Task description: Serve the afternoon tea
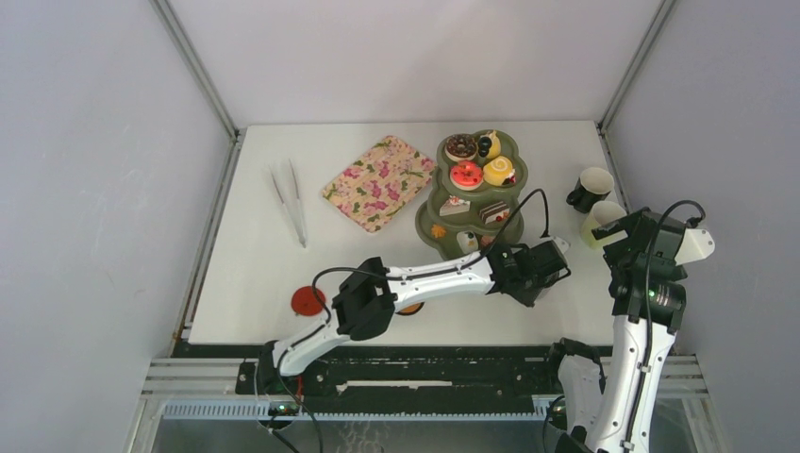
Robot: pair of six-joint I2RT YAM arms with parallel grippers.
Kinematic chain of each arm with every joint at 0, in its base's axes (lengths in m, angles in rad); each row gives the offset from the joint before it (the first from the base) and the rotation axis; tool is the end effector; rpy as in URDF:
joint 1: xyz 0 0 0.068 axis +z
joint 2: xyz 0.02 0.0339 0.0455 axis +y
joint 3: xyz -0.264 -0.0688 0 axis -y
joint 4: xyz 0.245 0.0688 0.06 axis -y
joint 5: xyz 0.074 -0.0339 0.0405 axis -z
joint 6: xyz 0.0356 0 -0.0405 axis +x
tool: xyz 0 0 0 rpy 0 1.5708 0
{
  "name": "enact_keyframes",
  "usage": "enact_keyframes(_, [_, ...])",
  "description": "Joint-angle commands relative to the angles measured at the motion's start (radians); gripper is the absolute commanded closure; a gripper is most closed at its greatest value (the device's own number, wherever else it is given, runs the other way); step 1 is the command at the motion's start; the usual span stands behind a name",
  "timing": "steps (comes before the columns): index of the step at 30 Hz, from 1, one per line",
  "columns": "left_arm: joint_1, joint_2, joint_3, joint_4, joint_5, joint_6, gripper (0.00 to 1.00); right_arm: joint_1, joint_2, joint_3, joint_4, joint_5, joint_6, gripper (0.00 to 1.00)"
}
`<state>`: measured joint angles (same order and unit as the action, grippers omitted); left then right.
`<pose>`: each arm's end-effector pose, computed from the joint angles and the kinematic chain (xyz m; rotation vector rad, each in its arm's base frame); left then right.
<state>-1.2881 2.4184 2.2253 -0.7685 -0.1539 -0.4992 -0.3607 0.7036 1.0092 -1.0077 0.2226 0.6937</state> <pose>0.1537 -0.5097 0.2105 0.9399 2.4218 -0.5109 0.1070 -0.0488 0.3450 1.2330 1.8860 -0.0750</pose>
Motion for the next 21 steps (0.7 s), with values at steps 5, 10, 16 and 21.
enact_keyframes(5, [0.018,-0.068,-0.031,0.042,-0.019,0.033,0.99,-0.007,-0.014,0.046,0.012,-0.008,-0.006,0.02])
enact_keyframes(10, [0.018,-0.233,-0.235,0.047,-0.03,0.103,1.0,-0.006,-0.021,0.046,0.004,0.002,-0.006,0.02])
enact_keyframes(16, [0.018,-0.557,-0.574,0.061,-0.004,0.153,1.0,-0.002,-0.022,0.046,0.01,0.009,-0.002,0.02])
enact_keyframes(21, [0.018,-0.839,-0.868,0.085,-0.085,0.104,1.0,0.004,-0.024,0.038,0.009,0.012,0.0,0.03])
